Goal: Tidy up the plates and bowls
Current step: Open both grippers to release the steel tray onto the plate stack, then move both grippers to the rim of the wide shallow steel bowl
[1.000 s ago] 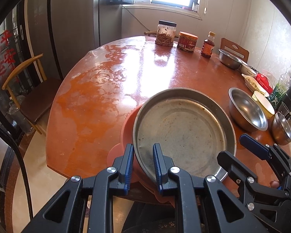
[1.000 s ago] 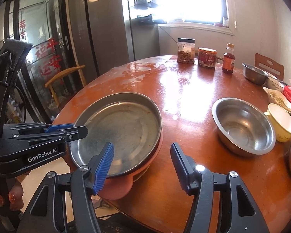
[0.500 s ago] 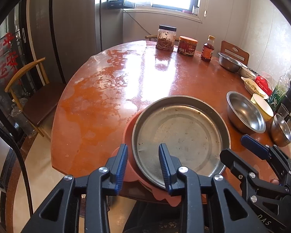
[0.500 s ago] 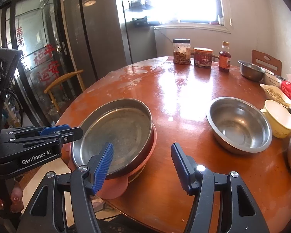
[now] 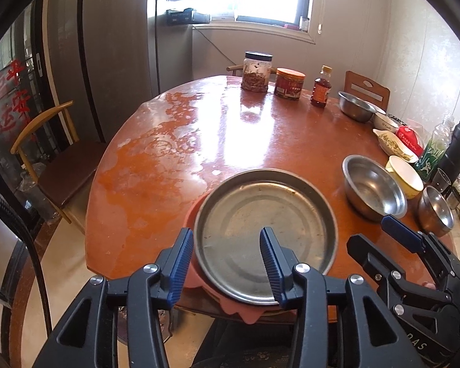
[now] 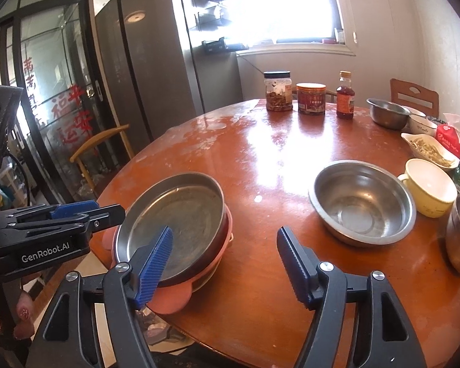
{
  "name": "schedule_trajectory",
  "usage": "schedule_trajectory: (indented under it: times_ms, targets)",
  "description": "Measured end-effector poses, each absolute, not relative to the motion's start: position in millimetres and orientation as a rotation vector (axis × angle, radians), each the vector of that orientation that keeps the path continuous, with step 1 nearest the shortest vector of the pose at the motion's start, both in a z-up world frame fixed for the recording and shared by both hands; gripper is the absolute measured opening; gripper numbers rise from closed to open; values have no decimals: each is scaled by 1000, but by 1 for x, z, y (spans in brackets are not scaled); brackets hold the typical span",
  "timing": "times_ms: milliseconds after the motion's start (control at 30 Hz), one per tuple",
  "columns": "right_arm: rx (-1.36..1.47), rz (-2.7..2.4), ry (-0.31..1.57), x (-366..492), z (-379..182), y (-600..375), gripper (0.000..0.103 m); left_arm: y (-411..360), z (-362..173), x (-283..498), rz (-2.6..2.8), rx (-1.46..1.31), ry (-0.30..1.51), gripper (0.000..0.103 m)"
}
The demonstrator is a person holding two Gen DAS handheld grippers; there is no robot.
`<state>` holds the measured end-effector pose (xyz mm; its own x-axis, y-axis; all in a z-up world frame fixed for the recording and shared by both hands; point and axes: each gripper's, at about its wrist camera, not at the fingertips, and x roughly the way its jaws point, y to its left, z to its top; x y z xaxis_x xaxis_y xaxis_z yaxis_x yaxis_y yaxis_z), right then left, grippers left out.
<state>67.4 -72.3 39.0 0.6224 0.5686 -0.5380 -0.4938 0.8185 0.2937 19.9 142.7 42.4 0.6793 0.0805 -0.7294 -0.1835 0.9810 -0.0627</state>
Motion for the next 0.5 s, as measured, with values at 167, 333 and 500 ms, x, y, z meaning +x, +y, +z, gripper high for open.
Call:
schedule_trajectory:
  times_ms: [167, 333, 500]
  targets:
    - [154, 581, 655, 68, 41, -90, 73, 127, 55, 25, 135, -114, 794, 45]
    - [210, 531, 655, 76, 44, -119, 73, 105, 66, 32, 99, -99, 779, 46]
    - [257, 470, 649, 80, 45, -152, 73, 82, 72, 42, 66, -74, 776, 48]
